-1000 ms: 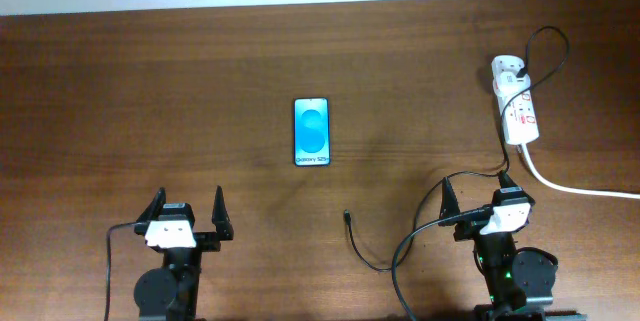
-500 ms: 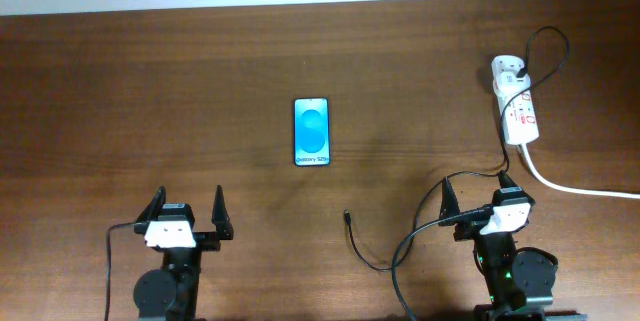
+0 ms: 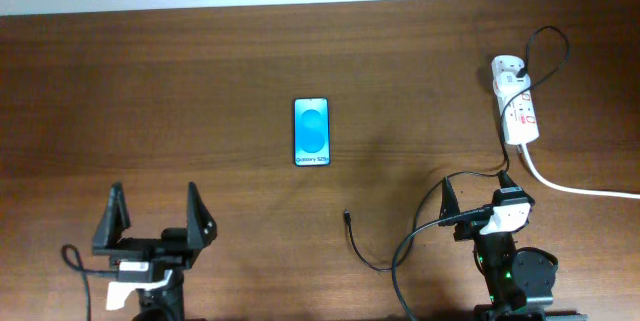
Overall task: Plug charger to phone and switch on socket
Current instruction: 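Raise the left arm and move its gripper over the blue phone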
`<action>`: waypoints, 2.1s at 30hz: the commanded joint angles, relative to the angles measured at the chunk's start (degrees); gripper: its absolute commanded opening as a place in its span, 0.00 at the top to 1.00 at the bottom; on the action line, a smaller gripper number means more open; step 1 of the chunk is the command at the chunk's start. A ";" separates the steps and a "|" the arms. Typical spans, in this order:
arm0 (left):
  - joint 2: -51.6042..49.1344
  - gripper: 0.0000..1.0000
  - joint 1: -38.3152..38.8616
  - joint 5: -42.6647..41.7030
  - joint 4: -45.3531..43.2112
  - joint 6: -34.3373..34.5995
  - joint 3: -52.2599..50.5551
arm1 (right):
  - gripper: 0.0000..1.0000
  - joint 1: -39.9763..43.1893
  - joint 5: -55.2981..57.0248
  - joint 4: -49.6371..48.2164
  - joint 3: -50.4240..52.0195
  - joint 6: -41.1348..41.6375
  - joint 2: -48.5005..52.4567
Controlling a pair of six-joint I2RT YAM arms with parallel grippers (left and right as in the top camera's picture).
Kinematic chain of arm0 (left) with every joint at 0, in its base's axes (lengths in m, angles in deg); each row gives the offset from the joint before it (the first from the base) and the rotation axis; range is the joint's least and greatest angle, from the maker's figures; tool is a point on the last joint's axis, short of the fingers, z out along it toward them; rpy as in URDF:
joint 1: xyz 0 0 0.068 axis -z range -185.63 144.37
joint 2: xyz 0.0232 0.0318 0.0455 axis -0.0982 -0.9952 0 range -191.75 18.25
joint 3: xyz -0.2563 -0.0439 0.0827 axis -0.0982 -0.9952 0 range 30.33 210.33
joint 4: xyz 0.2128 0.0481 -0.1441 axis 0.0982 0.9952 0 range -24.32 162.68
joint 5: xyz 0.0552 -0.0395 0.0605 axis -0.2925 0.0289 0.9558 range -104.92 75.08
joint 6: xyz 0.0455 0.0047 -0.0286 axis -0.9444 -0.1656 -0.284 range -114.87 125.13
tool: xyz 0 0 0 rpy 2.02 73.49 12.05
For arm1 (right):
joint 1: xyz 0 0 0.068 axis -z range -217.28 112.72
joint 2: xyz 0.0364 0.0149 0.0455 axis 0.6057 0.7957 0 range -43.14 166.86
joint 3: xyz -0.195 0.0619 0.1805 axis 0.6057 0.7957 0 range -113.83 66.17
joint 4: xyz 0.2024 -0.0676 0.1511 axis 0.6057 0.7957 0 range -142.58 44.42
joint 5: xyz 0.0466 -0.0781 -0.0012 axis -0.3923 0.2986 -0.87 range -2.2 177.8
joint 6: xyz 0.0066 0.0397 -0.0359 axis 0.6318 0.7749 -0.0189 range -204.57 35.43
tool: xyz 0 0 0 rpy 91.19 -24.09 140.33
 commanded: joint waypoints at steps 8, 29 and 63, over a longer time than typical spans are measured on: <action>-24.02 0.01 -0.24 -2.45 23.71 7.04 32.28 | 0.02 -0.52 0.28 0.35 0.31 0.22 -0.42; -90.97 0.01 13.68 3.26 104.30 2.97 97.24 | 0.02 -0.52 0.28 0.35 0.31 0.22 -0.42; -134.20 0.01 22.36 -4.35 113.00 24.57 131.10 | 0.02 -0.52 0.28 0.35 0.31 0.22 -0.42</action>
